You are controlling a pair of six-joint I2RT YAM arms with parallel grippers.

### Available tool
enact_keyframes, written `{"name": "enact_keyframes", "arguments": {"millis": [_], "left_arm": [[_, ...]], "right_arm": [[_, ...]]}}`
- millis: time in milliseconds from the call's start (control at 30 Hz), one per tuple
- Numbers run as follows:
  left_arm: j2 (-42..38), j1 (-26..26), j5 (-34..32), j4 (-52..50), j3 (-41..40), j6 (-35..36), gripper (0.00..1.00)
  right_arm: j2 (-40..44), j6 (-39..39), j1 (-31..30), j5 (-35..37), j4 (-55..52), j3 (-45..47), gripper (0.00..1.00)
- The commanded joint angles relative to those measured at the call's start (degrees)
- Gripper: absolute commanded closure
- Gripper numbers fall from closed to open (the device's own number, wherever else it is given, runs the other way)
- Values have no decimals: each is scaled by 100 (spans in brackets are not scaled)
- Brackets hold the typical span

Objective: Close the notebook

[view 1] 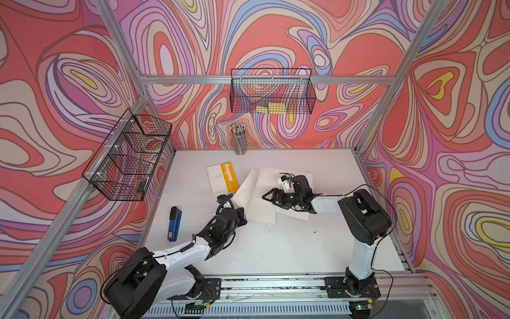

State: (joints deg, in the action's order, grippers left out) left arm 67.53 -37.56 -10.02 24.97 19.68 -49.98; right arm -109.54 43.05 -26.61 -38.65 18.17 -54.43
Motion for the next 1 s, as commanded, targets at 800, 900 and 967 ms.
{"name": "enact_keyframes", "arguments": {"millis": [800, 900, 967], "left_arm": [[584, -58, 1224, -187, 625, 787, 87], [643, -58, 1269, -162, 631, 805, 87], [687, -67, 1316, -124, 654, 810, 86]], "right_arm": [[330, -107, -27, 144, -35, 30, 2], [550, -172, -21, 199, -179, 4, 2], [675, -225, -24, 235, -279, -27, 2]]}}
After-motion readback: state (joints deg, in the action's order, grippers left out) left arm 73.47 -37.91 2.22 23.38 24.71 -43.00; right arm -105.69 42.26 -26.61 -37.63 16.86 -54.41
